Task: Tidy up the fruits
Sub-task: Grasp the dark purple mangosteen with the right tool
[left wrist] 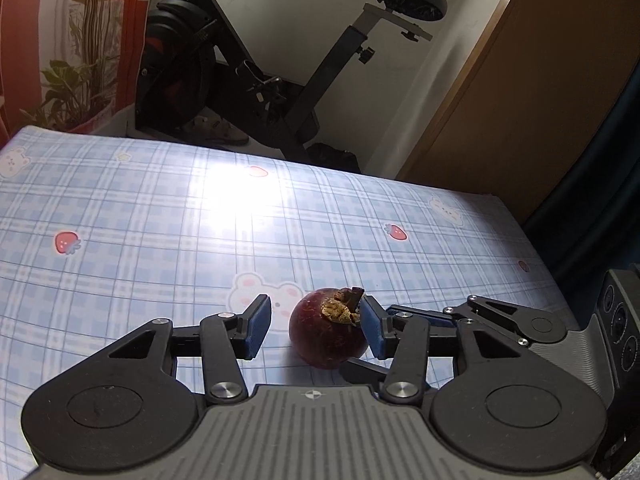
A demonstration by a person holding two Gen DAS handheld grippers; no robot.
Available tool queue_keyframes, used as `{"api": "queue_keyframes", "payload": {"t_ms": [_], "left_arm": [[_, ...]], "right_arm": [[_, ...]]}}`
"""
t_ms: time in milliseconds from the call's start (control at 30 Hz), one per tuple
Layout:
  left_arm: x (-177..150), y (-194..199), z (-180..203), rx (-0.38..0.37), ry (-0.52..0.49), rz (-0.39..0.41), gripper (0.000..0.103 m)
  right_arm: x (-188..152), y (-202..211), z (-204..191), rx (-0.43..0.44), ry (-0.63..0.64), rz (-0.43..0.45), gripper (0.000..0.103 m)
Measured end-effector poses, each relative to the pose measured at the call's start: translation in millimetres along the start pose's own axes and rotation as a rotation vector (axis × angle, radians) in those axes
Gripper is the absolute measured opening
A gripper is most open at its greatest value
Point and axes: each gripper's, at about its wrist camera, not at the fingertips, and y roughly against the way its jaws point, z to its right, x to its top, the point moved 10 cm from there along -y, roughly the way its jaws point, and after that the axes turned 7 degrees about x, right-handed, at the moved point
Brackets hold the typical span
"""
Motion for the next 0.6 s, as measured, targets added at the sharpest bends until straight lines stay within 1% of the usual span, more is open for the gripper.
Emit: {"api": "queue_keyframes", "payload": {"t_ms": [67,400,600], "left_arm": [[0,-5,0,-0.032,0.03,-0.022,0.052],[-1,-24,5,-0.06,0.03,-0.056,0.052],[-3,-29,7,-0.069,0.033,-0.066,0.051]], "right_arm": [[0,-5,1,0.012,-0.003,-0.002,0.061],[-2,-18,4,0.05,-0.028,-0.008,0.065],[-2,-21,7,0.056,-0.048,-0.011,0.066]]}}
